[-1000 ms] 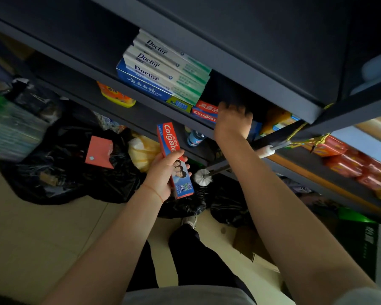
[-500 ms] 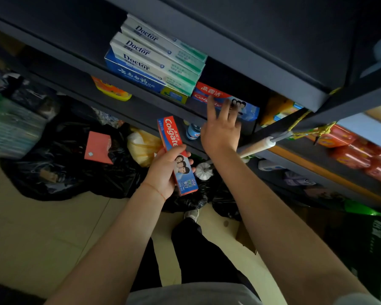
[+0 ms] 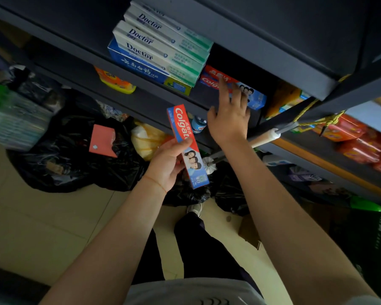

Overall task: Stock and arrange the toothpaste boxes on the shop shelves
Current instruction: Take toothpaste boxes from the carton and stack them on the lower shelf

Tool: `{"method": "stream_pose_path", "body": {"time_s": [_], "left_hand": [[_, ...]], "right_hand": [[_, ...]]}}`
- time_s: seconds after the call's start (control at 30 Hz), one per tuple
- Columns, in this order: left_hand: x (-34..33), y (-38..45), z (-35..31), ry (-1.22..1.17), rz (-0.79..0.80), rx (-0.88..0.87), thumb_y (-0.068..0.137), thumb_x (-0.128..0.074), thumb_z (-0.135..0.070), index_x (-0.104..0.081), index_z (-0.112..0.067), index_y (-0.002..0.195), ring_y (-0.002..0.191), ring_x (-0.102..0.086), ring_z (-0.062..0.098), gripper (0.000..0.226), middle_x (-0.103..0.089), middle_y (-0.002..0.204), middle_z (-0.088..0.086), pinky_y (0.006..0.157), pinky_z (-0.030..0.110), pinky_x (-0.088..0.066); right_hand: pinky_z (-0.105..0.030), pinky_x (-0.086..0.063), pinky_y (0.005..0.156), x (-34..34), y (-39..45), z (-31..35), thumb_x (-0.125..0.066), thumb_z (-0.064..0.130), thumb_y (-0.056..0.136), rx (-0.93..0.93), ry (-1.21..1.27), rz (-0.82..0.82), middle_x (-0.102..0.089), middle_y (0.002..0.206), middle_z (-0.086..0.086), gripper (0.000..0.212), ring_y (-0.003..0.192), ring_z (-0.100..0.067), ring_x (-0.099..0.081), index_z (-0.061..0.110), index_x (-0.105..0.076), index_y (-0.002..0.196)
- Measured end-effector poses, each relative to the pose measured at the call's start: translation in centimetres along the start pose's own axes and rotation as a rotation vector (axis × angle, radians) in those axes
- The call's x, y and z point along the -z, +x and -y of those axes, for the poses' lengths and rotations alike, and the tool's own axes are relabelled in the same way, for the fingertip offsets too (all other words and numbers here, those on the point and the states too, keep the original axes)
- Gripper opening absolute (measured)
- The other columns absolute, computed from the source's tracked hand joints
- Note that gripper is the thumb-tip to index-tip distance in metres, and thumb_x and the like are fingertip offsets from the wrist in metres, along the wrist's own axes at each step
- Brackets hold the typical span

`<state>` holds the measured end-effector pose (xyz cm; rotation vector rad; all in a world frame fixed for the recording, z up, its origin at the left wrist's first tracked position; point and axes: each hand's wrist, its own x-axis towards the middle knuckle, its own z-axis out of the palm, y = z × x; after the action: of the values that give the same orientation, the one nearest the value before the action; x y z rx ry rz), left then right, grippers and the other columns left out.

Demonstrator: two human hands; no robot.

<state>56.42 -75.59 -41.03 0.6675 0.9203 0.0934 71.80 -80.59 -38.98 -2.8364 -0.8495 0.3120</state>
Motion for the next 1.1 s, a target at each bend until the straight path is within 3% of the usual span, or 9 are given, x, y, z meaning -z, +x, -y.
{"method": "stream_pose_path", "body": {"time_s": [0.03, 0.1, 0.2, 0.37, 0.43, 0.53, 0.6, 0.77, 1.1], "left_hand": [[0.0, 0.0, -0.1, 0.02, -0.009, -0.017, 0.093, -0.065, -0.021, -0.065, -0.02, 0.093, 0.077, -0.065, 0.011, 0.001, -0.069, 0.081, -0.005, 0.075, 0.025, -0.052], [0.3, 0.0, -0.1, 0.024, -0.017, -0.048, 0.093, -0.065, -0.021, -0.065, -0.021, 0.099, 0.084, -0.066, 0.012, 0.006, -0.07, 0.09, -0.003, 0.076, 0.025, -0.051], [0.6, -0.1, -0.4, -0.026, 0.042, -0.08, 0.096, -0.06, -0.018, -0.063, -0.019, 0.111, 0.095, -0.066, 0.015, 0.015, -0.071, 0.101, -0.001, 0.086, 0.029, -0.052], [0.3, -0.4, -0.9, -0.049, 0.208, -0.075, 0.104, -0.043, -0.012, -0.058, -0.014, 0.121, 0.11, -0.064, 0.018, 0.023, -0.069, 0.114, 0.003, 0.103, 0.037, -0.048], [-0.4, -0.3, -1.3, 0.003, 0.189, -0.044, 0.105, -0.042, -0.015, -0.052, -0.017, 0.131, 0.116, -0.059, 0.019, 0.029, -0.064, 0.122, 0.004, 0.107, 0.043, -0.045], [-0.7, -0.1, -1.4, 0.112, 0.113, -0.002, 0.105, -0.044, -0.018, -0.038, -0.02, 0.148, 0.125, -0.055, 0.023, 0.044, -0.053, 0.137, 0.008, 0.1, 0.04, -0.049], [-0.4, 0.0, -1.0, 0.154, 0.099, 0.024, 0.104, -0.046, -0.022, -0.043, -0.021, 0.146, 0.119, -0.058, 0.02, 0.042, -0.055, 0.136, 0.008, 0.095, 0.038, -0.052], [0.2, 0.2, 0.0, 0.188, 0.039, 0.053, 0.103, -0.048, -0.025, -0.052, -0.021, 0.138, 0.109, -0.065, 0.018, 0.035, -0.061, 0.132, 0.008, 0.083, 0.033, -0.054], [-4.1, 1.2, -4.3, 0.219, 0.058, -0.105, 0.102, -0.048, -0.017, -0.024, -0.024, 0.156, 0.129, -0.052, 0.02, 0.059, -0.043, 0.15, 0.001, 0.097, 0.04, -0.048]], "right_hand": [[-0.048, -0.034, 0.108, 0.4, -0.8, 0.1, -0.045, 0.025, 0.099, 0.012, 0.119, 0.004, -0.036, 0.151, -0.015, 0.055, 0.139, -0.034, -0.034, 0.018, -0.031, 0.151], [-0.043, -0.046, 0.097, 1.2, -2.8, 0.6, -0.044, 0.027, 0.101, -0.007, 0.372, 0.228, -0.062, 0.122, -0.014, 0.034, 0.113, -0.029, -0.058, 0.009, -0.059, 0.126], [-0.035, -0.053, 0.088, 2.1, -5.1, 0.5, -0.059, 0.038, 0.096, -0.016, 0.608, 0.498, -0.068, 0.097, 0.003, 0.026, 0.092, -0.013, -0.065, 0.017, -0.068, 0.11], [-0.036, -0.053, 0.089, 2.4, -4.2, -0.4, -0.076, 0.032, 0.085, 0.044, 0.537, 0.461, -0.064, 0.101, 0.003, 0.033, 0.096, -0.015, -0.063, 0.018, -0.068, 0.114], [-0.031, -0.049, 0.084, 2.4, -3.5, -0.6, -0.076, 0.028, 0.084, 0.102, 0.408, 0.344, -0.058, 0.102, 0.0, 0.033, 0.097, -0.017, -0.06, 0.013, -0.067, 0.112], [-0.032, -0.046, 0.083, 2.1, -2.4, -0.6, -0.072, 0.018, 0.086, 0.164, 0.165, 0.102, -0.055, 0.117, -0.009, 0.036, 0.107, -0.027, -0.056, 0.008, -0.06, 0.119], [-0.036, -0.047, 0.085, 2.3, -1.7, -0.6, -0.067, 0.012, 0.089, 0.15, 0.079, 0.043, -0.053, 0.127, -0.012, 0.037, 0.115, -0.031, -0.053, 0.008, -0.055, 0.123], [-0.043, -0.05, 0.083, 3.3, -1.1, 0.3, -0.059, -0.002, 0.088, 0.165, -0.211, -0.022, -0.048, 0.134, -0.014, 0.04, 0.122, -0.034, -0.048, 0.006, -0.051, 0.126], [-0.044, -0.051, 0.09, 2.6, 2.1, 0.8, -0.054, -0.01, 0.09, -0.024, -0.424, 0.138, -0.05, 0.132, -0.021, 0.045, 0.122, -0.036, -0.052, -0.001, -0.048, 0.134]]}}
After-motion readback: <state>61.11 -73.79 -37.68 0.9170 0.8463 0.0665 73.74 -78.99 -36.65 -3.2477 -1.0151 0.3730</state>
